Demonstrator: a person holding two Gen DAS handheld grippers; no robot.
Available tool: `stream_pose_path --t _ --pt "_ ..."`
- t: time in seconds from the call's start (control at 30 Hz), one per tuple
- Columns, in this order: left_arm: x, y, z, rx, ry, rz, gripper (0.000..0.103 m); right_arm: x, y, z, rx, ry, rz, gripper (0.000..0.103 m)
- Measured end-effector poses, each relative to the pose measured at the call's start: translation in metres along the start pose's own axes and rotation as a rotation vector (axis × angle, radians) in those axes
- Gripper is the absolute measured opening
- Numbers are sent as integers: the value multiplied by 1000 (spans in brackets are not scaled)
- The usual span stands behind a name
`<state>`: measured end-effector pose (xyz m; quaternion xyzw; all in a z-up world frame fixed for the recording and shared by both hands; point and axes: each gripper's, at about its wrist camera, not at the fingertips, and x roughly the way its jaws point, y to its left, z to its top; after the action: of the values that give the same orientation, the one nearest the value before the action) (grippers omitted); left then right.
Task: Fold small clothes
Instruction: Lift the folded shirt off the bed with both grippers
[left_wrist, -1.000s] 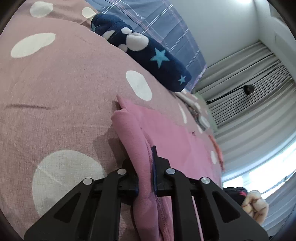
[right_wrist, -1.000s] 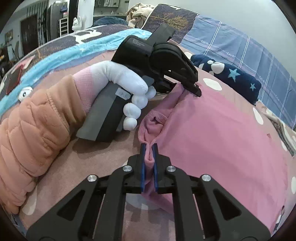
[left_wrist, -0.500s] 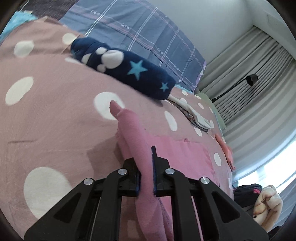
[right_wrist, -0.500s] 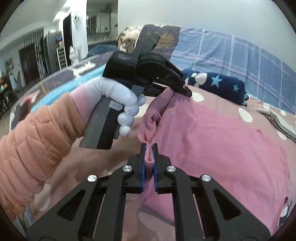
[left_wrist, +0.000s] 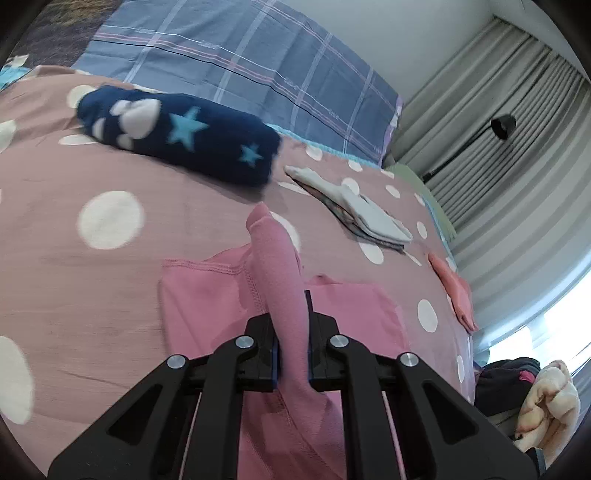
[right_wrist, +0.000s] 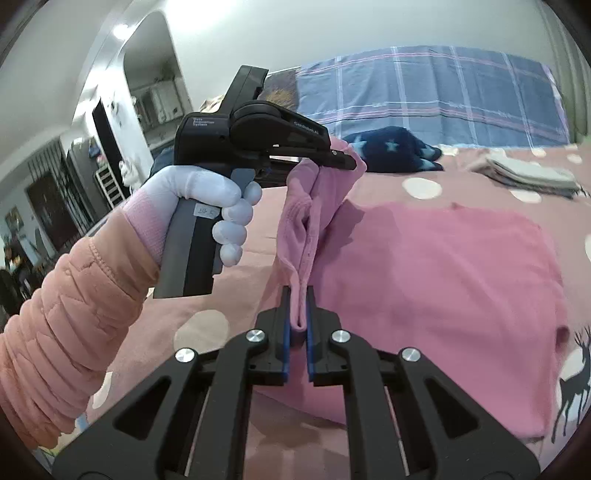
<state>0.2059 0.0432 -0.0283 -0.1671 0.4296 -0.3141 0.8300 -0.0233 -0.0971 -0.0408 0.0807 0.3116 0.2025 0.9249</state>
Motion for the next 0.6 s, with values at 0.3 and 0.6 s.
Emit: stream_pose_path --t 0.3,0.6 --pt "63 -87 -9 103 66 29 9 -53 -70 -20 137 -53 -31 6" --pt "139 -155 -31 231 172 100 9 -82 -132 -50 295 -50 -71 6"
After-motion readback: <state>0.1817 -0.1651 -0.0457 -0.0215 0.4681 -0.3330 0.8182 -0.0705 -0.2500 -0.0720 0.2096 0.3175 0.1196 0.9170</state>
